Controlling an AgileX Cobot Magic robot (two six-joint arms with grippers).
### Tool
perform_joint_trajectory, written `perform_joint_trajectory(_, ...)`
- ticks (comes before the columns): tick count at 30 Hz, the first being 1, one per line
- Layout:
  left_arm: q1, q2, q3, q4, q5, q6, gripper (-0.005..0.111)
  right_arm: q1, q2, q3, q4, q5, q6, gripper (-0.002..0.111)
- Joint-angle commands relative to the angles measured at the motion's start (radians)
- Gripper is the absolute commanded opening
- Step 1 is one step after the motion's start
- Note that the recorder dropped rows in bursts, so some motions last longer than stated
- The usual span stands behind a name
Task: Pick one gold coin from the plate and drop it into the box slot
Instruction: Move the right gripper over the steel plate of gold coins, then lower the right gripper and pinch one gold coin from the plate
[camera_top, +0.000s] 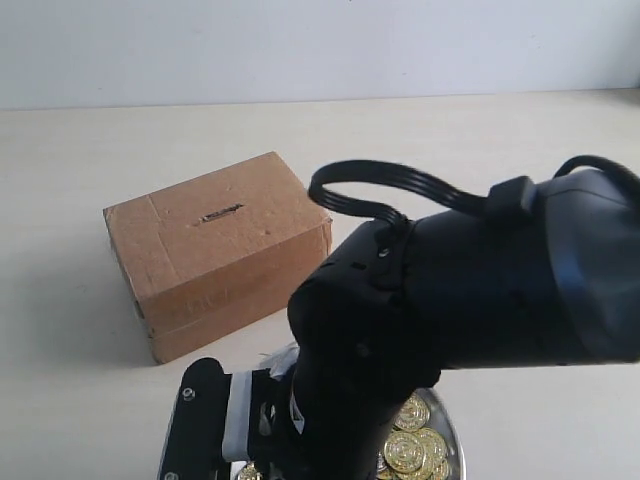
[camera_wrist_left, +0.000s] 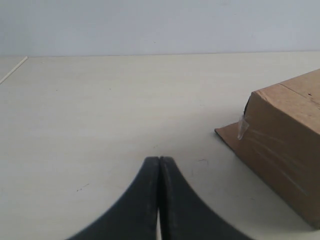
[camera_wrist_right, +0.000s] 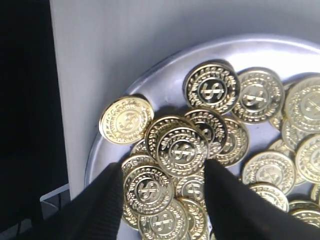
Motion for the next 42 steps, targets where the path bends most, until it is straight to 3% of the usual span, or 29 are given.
perform_joint_trajectory(1,0.003,-0.004,0.004,-0.011,-0.009,0.0,0.0,0.003,0.028,-0.005,0.002,-0.037,0.026,0.056)
perform_joint_trajectory(42,0.003,-0.004,0.004,-0.011,-0.009,0.0,0.0,-0.01,0.111,-0.005,-0.051,-0.1,0.225,0.054)
